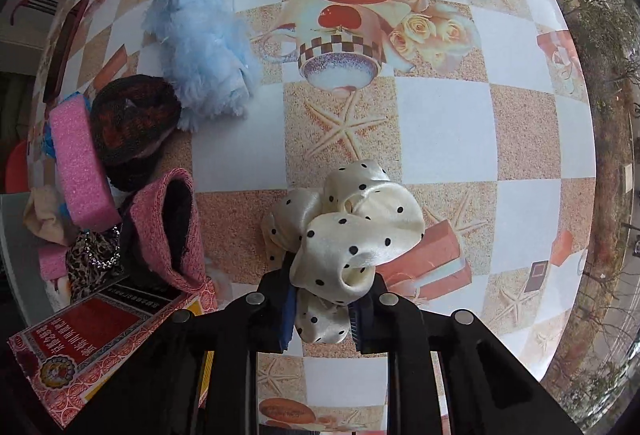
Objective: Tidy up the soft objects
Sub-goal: 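Lift the scrunchie with the right tool while the left tool grasps the blue cloth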
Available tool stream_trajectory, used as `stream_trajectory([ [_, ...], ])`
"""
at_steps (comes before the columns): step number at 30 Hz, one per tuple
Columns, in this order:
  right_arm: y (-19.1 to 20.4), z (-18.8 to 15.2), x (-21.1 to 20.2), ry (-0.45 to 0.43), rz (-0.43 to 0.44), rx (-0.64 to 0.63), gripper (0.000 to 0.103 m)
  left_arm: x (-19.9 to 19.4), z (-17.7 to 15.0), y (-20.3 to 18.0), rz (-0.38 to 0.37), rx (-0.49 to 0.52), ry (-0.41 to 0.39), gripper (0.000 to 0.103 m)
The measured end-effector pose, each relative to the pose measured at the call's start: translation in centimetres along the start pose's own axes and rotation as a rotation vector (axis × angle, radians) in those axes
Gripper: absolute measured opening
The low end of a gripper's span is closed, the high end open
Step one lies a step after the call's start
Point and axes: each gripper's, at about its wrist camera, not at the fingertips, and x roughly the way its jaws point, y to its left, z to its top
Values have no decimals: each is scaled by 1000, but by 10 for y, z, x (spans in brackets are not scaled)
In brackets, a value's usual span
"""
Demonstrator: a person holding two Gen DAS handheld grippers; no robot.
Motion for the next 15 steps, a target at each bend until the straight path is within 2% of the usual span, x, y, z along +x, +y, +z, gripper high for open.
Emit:
stream_trajectory([
  [3,0,-8,-32,-36,40,-8,23,-7,-9,2,-1,-28,-17,38],
  [8,22,-4,-86,-107,78,-56,23,-10,-14,8,5,-79,-28,38],
  [10,21,-8,-95,-110,122,-75,23,-12,-15,9,9,-94,-35,38],
  [11,27,4,-94,-114,134,-87,23,-13,-17,10,8,-102,-41,38],
  [15,57,7,-115,-143,167,-152,23,-17,-20,12,17,-124,-56,38],
])
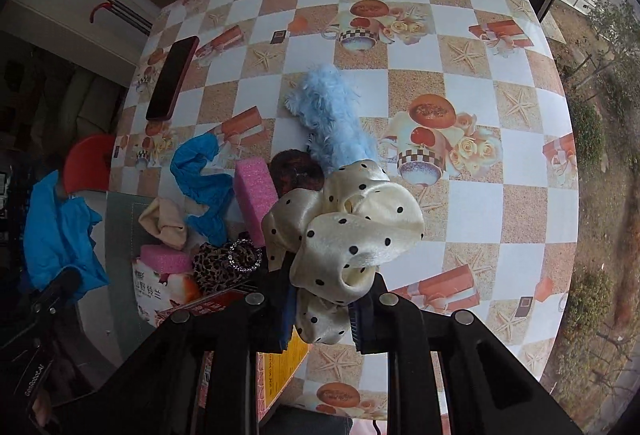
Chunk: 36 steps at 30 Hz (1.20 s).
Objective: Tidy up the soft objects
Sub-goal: 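Lift the scrunchie with the right tool while the left tool grasps the blue cloth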
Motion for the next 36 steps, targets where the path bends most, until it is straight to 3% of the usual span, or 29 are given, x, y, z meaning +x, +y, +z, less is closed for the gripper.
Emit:
stream_trajectory([
  [12,50,2,-11,-14,65,-127,23,-4,-9,17,32,-74,-16,38],
  [36,71,-6,-19,-29,86,-195,23,-12,-17,18,48,-101,-38,38],
])
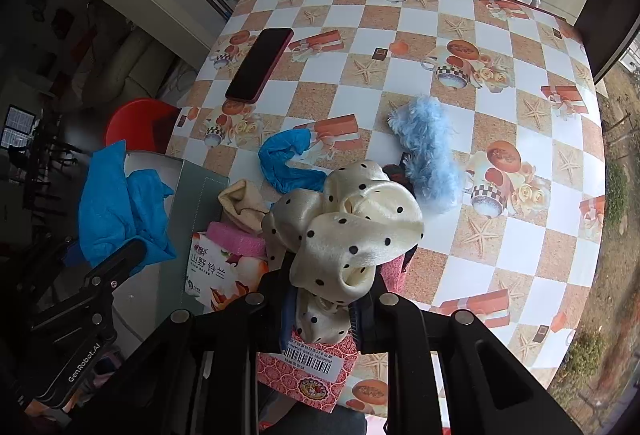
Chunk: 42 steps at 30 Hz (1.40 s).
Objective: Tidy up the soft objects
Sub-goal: 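Lift the scrunchie with the right tool while the left tool grasps the blue cloth, then carry the blue cloth and scrunchie in both tools over the white box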
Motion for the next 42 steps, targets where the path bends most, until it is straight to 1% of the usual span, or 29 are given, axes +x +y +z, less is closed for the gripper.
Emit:
stream_trajectory([
  [12,9,0,-2,-11,10,-16,23,-3,-2,5,8,-14,-15,38],
  [33,22,-2,-1,-3,27,-45,23,-6,-7,14,32,-45,-22,37],
  [38,24,-4,0,-1,30,-48,23,-5,-13,15,38,-52,-21,38],
  [42,26,-5,1,-2,41,-51,23,-7,-21,17,60,-57,-26,38],
])
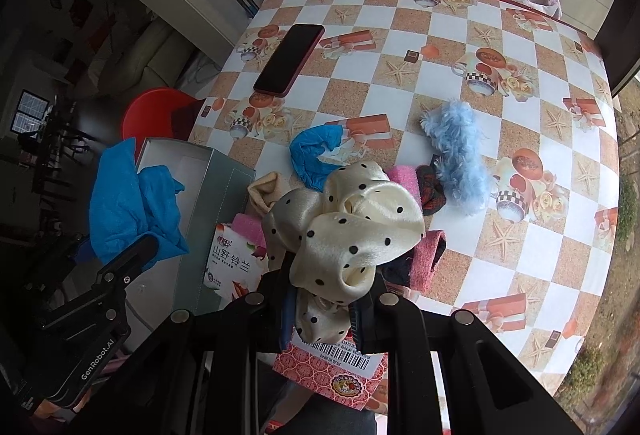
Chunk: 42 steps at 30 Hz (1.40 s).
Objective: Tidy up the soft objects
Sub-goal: 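Carry the blue cloth and scrunchie in both tools over the white box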
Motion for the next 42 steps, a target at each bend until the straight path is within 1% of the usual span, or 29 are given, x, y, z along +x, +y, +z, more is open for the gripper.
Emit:
stream_trajectory([
  [6,11,-3,0,-6,1,-3,23,-3,-6,10,3,-13,-14,38],
  [11,27,-6,-3,-18,-5,12,23,-2,-15,22,-15,-4,-19,38],
  [21,72,-22,6,-29,-28,58,23,1,-47,57,-42,23,-15,38],
  [29,121,-37,17,-20,-36,22,23,-2,-71,97,-48,-14,-23,37],
  [42,176,-39,37,3,-28,-68,23,-5,-100,150,-23,-109,-20,37],
])
